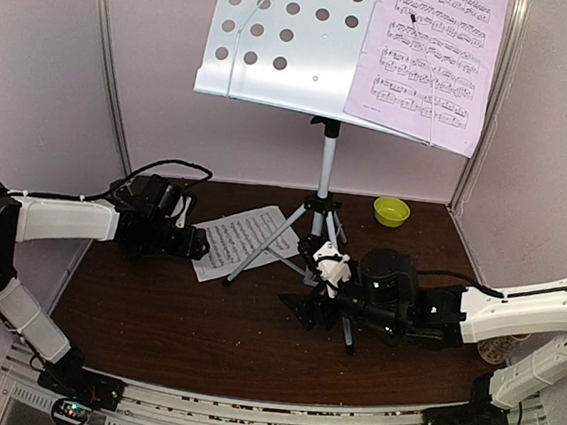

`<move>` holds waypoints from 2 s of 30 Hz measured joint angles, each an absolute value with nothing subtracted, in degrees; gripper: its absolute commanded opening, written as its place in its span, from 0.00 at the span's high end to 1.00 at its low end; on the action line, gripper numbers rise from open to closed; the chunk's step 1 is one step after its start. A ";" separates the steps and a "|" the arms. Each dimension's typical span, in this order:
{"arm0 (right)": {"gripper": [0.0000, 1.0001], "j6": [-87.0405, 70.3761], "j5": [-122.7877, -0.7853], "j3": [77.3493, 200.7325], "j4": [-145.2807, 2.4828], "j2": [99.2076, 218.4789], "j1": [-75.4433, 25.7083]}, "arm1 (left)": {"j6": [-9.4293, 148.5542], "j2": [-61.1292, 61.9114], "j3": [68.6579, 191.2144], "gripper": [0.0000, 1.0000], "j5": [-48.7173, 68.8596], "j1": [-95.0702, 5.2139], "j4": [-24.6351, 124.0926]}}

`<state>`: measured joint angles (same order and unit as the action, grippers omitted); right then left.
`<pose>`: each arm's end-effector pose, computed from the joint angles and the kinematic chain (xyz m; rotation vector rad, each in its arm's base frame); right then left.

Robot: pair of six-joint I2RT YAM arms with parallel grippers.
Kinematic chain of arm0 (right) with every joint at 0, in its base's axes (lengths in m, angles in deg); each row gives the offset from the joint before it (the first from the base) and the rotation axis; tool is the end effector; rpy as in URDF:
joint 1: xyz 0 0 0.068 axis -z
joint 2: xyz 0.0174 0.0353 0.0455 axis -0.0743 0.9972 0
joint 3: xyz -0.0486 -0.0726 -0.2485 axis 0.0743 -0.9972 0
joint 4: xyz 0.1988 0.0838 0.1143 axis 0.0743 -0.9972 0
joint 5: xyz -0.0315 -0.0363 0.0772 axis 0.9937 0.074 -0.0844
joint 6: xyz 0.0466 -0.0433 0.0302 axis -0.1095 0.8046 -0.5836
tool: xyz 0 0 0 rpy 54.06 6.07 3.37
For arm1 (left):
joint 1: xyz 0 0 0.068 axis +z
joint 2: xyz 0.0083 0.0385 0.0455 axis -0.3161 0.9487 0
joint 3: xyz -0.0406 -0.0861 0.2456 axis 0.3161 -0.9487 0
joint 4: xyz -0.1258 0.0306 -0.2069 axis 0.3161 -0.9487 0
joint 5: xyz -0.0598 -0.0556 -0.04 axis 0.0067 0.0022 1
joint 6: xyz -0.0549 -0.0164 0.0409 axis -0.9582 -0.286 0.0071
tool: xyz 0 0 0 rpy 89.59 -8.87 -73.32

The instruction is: Set up the instrument practice props

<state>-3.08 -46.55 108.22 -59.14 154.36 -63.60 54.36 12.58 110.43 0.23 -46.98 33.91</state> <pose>0.1231 0.2826 0.2475 -1.0046 1.7059 0.6788 0.2786 -0.1498 0.1884 0.0252 2.4603 -0.4012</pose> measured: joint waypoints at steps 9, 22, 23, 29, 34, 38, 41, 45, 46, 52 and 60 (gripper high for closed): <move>0.19 -3.47 -46.13 112.20 -58.16 160.57 -63.70 | 56.83 24.14 124.62 0.12 -9.09 -47.31 27.35; 0.19 -4.57 -46.24 113.01 -57.29 160.96 -63.92 | 62.44 42.35 146.08 0.13 -2.07 -40.52 22.98; 0.18 -4.68 -46.24 113.01 -57.29 160.96 -63.92 | 62.49 42.80 146.30 0.13 -1.61 -40.25 22.85; 0.18 -5.40 -46.22 112.97 -57.09 160.96 -63.92 | 62.55 43.77 145.27 0.14 0.51 -40.12 22.54; 0.17 -5.75 -46.20 112.97 -57.09 160.94 -63.92 | 62.01 43.72 139.85 0.14 2.13 -40.14 23.22; 0.17 -5.75 -46.18 112.97 -57.11 160.94 -63.92 | 61.07 41.78 135.00 0.14 2.89 -40.41 25.32; 0.17 -5.75 -46.18 112.97 -57.15 160.94 -63.92 | 60.04 39.68 131.50 0.14 2.85 -40.58 27.24; 0.17 -5.73 -46.18 112.97 -57.26 160.94 -63.92 | 58.07 35.35 125.21 0.13 1.27 -41.61 28.80; 0.17 -5.70 -46.18 112.97 -57.29 160.94 -63.92 | 57.37 34.00 123.28 0.13 0.66 -42.22 29.17; 0.17 -5.53 -46.20 112.97 -57.35 160.94 -63.92 | 52.02 23.31 110.50 0.13 -1.26 -49.63 28.82; 0.17 -4.68 -46.44 114.72 -58.29 161.90 -63.92 | 46.95 8.86 105.58 0.07 -2.20 -51.33 21.80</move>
<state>-4.68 -46.44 114.72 -58.29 161.90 -63.92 46.95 8.86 105.58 -2.20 -51.33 21.80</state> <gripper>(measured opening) 0.830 0.906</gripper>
